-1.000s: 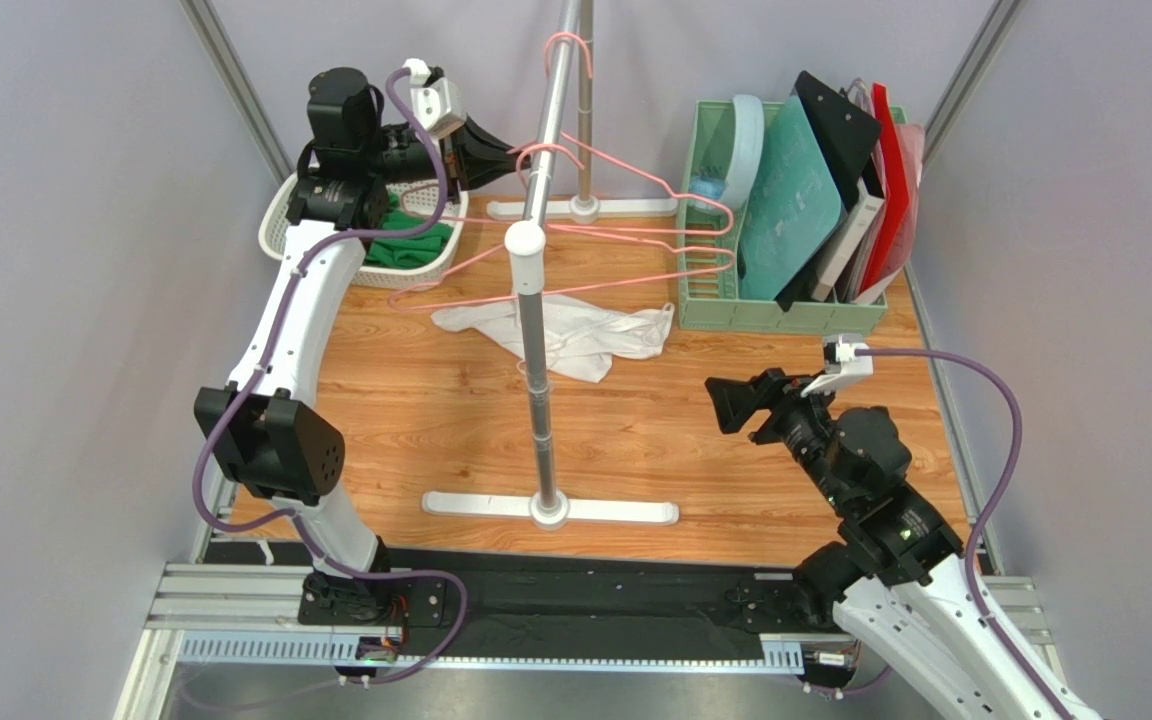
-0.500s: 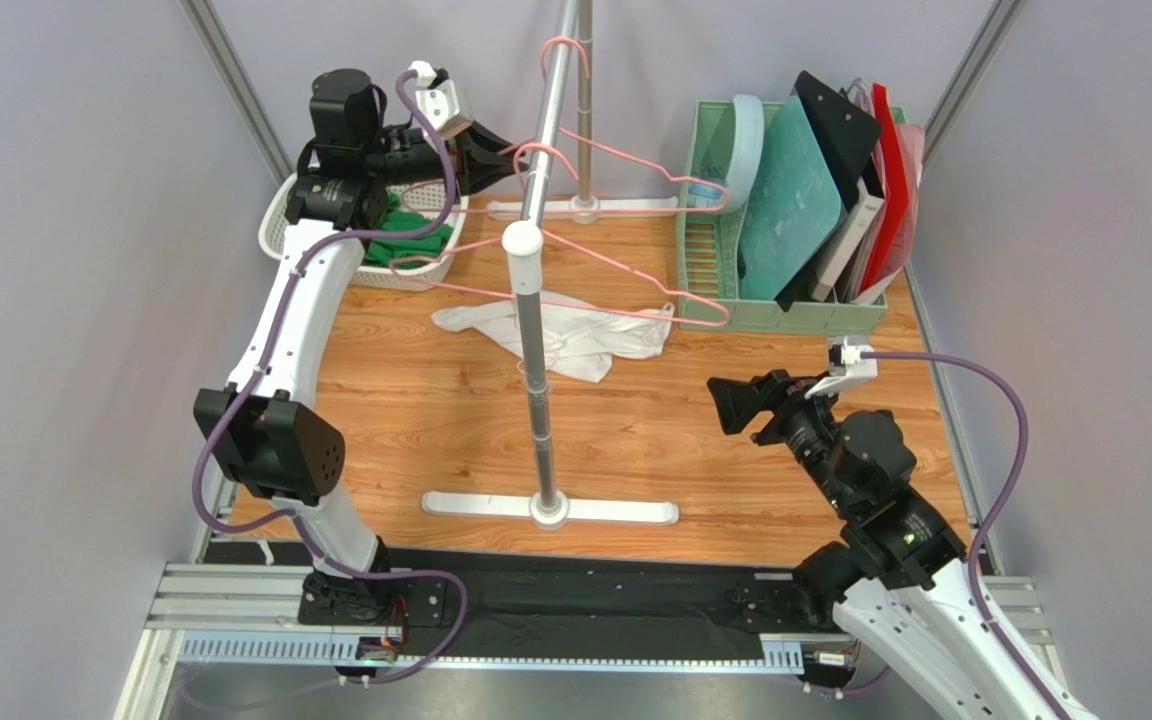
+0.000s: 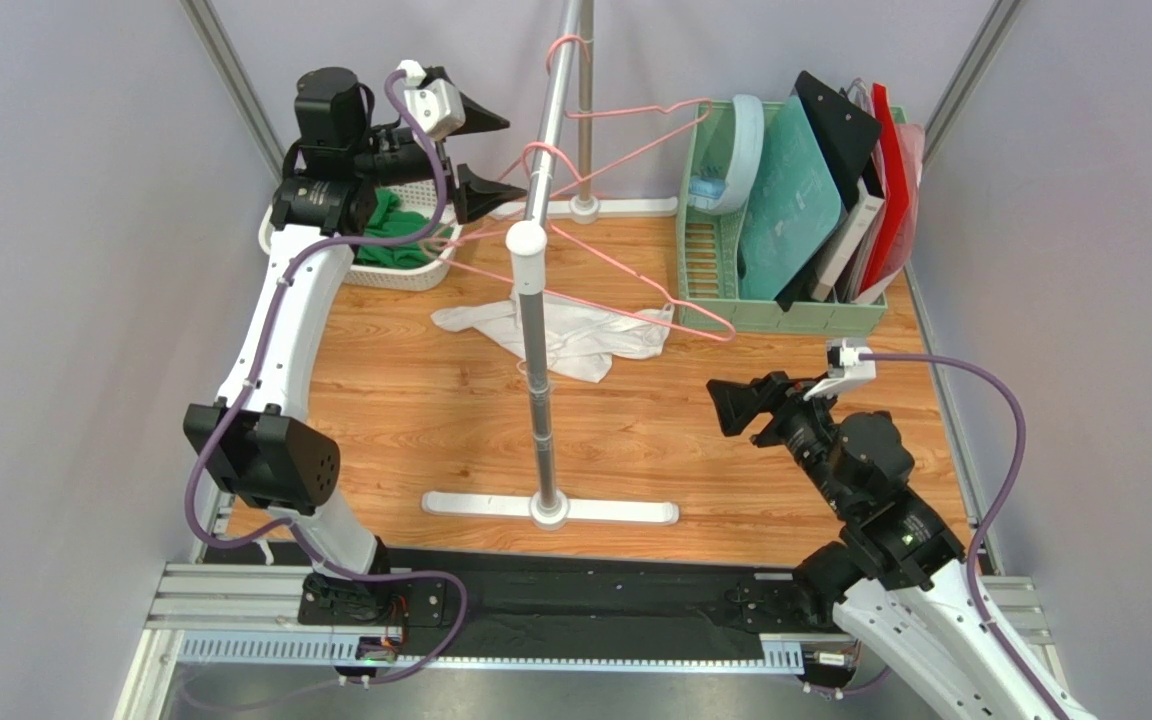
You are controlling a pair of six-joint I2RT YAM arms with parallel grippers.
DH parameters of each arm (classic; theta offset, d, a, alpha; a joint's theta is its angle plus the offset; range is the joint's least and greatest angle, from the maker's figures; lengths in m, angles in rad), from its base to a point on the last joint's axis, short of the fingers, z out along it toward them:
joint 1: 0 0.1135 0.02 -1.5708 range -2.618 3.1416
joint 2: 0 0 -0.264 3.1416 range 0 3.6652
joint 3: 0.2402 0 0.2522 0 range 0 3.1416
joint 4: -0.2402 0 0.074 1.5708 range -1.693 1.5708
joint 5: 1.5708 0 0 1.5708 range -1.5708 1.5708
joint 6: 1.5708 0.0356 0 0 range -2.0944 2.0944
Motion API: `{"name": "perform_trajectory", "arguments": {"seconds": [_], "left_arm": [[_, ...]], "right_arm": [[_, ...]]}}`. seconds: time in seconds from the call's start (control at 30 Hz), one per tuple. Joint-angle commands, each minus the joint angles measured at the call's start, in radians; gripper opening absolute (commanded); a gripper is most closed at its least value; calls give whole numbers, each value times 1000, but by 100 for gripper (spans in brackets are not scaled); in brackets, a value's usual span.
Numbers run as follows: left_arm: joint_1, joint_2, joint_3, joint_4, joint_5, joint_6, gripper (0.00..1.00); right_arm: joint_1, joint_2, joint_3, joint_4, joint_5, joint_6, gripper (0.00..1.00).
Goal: Remove the tank top from the hanger
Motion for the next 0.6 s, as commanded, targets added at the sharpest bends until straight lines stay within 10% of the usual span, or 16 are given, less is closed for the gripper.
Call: {"name": "perform_trajectory", "arguments": {"seconds": [0.0, 0.3, 0.57], "left_arm": [[29, -35, 47, 14, 58, -21, 99], [96, -85, -4, 51, 136, -72, 99], [203, -193, -129, 443, 196, -452, 99]], "right_arm": [[3, -18, -3, 11, -4, 9, 79], [3, -15, -8, 25, -14, 17, 79], [3, 19, -14, 63, -33, 23, 79]]}}
